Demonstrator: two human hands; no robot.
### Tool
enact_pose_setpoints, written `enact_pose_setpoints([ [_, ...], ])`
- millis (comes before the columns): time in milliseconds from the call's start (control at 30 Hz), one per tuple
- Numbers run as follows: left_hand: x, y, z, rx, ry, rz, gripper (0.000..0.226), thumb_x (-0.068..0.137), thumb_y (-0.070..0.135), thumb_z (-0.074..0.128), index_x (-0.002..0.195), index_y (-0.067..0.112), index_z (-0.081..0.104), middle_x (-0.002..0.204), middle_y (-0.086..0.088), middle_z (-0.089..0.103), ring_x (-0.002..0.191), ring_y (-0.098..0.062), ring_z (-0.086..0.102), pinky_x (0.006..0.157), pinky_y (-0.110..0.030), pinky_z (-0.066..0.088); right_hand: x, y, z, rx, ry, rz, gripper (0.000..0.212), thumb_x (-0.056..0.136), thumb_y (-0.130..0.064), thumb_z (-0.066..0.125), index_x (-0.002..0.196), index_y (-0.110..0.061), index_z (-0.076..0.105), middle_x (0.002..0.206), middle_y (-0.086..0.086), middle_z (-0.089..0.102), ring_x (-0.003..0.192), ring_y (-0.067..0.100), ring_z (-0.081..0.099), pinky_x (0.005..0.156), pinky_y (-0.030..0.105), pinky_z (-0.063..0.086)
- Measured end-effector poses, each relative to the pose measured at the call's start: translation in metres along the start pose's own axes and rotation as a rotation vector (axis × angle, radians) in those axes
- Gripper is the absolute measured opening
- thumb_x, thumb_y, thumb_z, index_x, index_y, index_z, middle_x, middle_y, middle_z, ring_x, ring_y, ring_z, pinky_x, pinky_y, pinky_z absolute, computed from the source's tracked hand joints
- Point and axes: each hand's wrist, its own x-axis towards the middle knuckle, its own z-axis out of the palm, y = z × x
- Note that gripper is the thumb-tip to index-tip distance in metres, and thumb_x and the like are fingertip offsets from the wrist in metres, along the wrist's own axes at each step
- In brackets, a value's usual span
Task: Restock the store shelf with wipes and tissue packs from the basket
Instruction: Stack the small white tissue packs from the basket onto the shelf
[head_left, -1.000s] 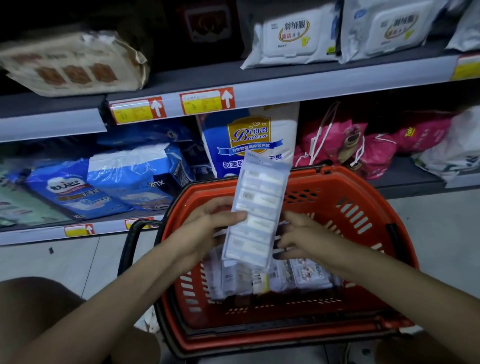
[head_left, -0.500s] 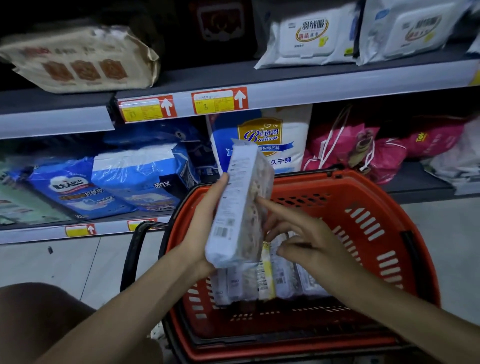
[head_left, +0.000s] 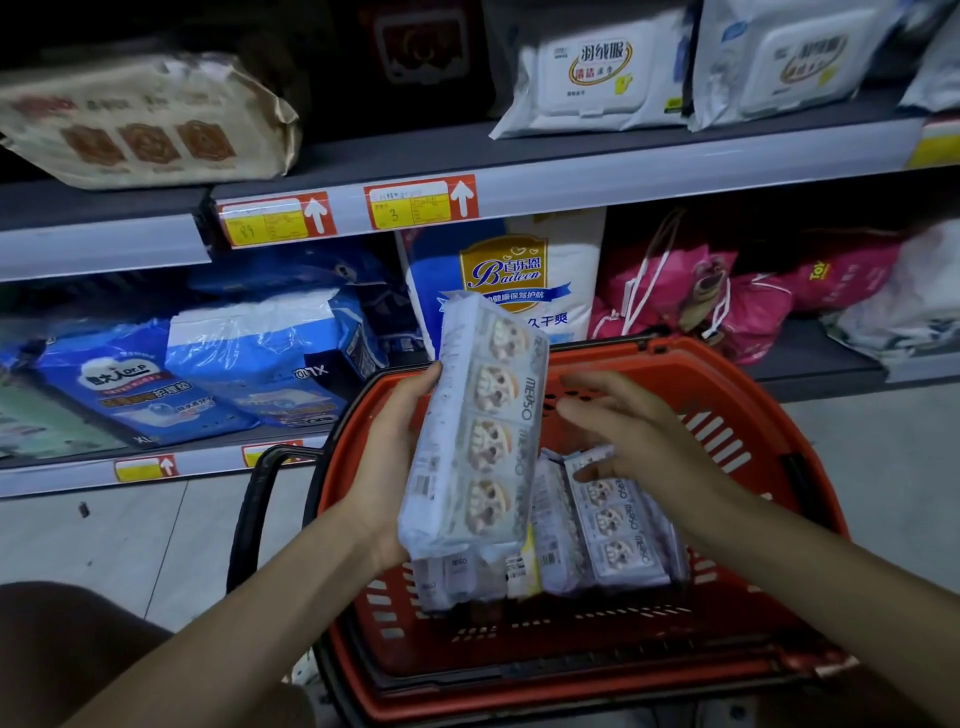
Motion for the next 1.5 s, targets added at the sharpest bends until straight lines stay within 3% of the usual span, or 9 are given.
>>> enact_pose_setpoints([
  [133, 0.002, -0.001, -0.004, 0.087, 0.003, 0.113, 0.050, 0.092, 0.052, 0.046, 0.103, 0.016, 0.079, 0.105, -0.010, 0.073, 0.096, -0.028, 0.069, 0.091, -0.045, 0.050, -0.009, 0.007, 0.007, 0.019, -0.114, 0.284, 0.061, 0.078, -0.068, 0.071, 0.127, -0.033, 0.061, 0.122, 0.006, 0.067, 0.102, 0.027, 0.073, 0.082, 0.046, 0.063],
  [300, 0.003, 0.002, -0.005, -0.058, -0.079, 0.195, 0.031, 0.079, 0.021, 0.047, 0.098, 0.014, 0.071, 0.100, -0.007, 0.065, 0.098, -0.024, 0.059, 0.097, -0.044, 0.043, -0.014, 0.016, 0.013, 0.547, -0.318, 0.593, 0.078, 0.080, -0.064, 0.073, 0.133, -0.010, 0.056, 0.117, 0.034, 0.069, 0.106, 0.050, 0.070, 0.101, 0.059, 0.052],
  [433, 0.001, 0.003, -0.001, -0.105, -0.059, 0.168, 0.025, 0.081, 0.028, 0.045, 0.074, 0.013, 0.064, 0.078, -0.002, 0.065, 0.070, -0.017, 0.063, 0.069, -0.027, 0.052, -0.009, 0.019, 0.017, 0.599, -0.203, 0.378, 0.053, 0.080, -0.043, 0.079, 0.122, -0.012, 0.071, 0.118, 0.020, 0.074, 0.106, 0.037, 0.073, 0.096, 0.053, 0.057],
  [567, 0.004, 0.005, 0.007, 0.116, 0.015, 0.100, 0.055, 0.093, 0.032, 0.057, 0.135, -0.002, 0.061, 0.140, -0.018, 0.064, 0.133, -0.036, 0.059, 0.114, -0.045, 0.043, -0.002, 0.025, 0.008, 0.343, -0.001, 0.070, 0.048, 0.077, -0.022, 0.083, 0.123, -0.020, 0.071, 0.122, 0.005, 0.074, 0.104, 0.022, 0.075, 0.080, 0.033, 0.060],
  [767, 0.015, -0.009, 0.016, 0.134, 0.125, -0.104, 0.064, 0.077, 0.026, 0.073, 0.134, -0.001, 0.066, 0.137, -0.027, 0.063, 0.126, -0.043, 0.058, 0.118, -0.052, 0.040, -0.003, 0.016, 0.001, 0.206, 0.085, -0.174, 0.037, 0.080, -0.004, 0.083, 0.114, -0.015, 0.072, 0.107, -0.002, 0.078, 0.095, 0.015, 0.076, 0.072, 0.023, 0.061],
  [967, 0.007, -0.010, 0.012, 0.090, 0.138, -0.143, 0.054, 0.093, 0.047, 0.066, 0.130, 0.008, 0.072, 0.135, -0.020, 0.068, 0.123, -0.041, 0.065, 0.116, -0.055, 0.042, -0.008, 0.009, 0.000, 0.199, 0.142, -0.214, 0.038, 0.083, -0.006, 0.081, 0.117, -0.019, 0.071, 0.113, -0.005, 0.076, 0.106, 0.012, 0.072, 0.083, 0.030, 0.062],
  [1067, -0.001, 0.000, 0.015, 0.086, 0.116, -0.099, 0.054, 0.101, 0.053, 0.050, 0.102, 0.012, 0.084, 0.113, -0.017, 0.078, 0.093, -0.034, 0.077, 0.103, -0.049, 0.051, -0.011, 0.001, 0.002, 0.140, 0.160, -0.277, 0.044, 0.085, -0.009, 0.081, 0.122, -0.027, 0.068, 0.119, -0.007, 0.072, 0.113, 0.011, 0.069, 0.093, 0.035, 0.057],
  [1267, -0.007, 0.013, 0.020, 0.074, 0.175, 0.087, 0.056, 0.100, 0.056, 0.046, 0.097, 0.017, 0.085, 0.108, -0.016, 0.079, 0.088, -0.031, 0.078, 0.069, -0.038, 0.062, -0.033, -0.003, 0.024, -0.110, 0.163, -0.382, 0.046, 0.087, -0.035, 0.079, 0.128, -0.043, 0.059, 0.120, -0.022, 0.059, 0.112, 0.000, 0.060, 0.090, 0.027, 0.050],
  [1500, -0.023, 0.029, 0.032, 0.000, 0.188, 0.240, 0.061, 0.096, 0.061, 0.048, 0.132, 0.017, 0.071, 0.126, -0.018, 0.073, 0.111, -0.038, 0.072, 0.082, -0.046, 0.061, -0.054, -0.009, 0.045, -0.218, 0.067, -0.461, 0.082, 0.081, -0.049, 0.080, 0.149, -0.054, 0.034, 0.140, -0.031, 0.047, 0.128, -0.009, 0.049, 0.096, 0.029, 0.054],
])
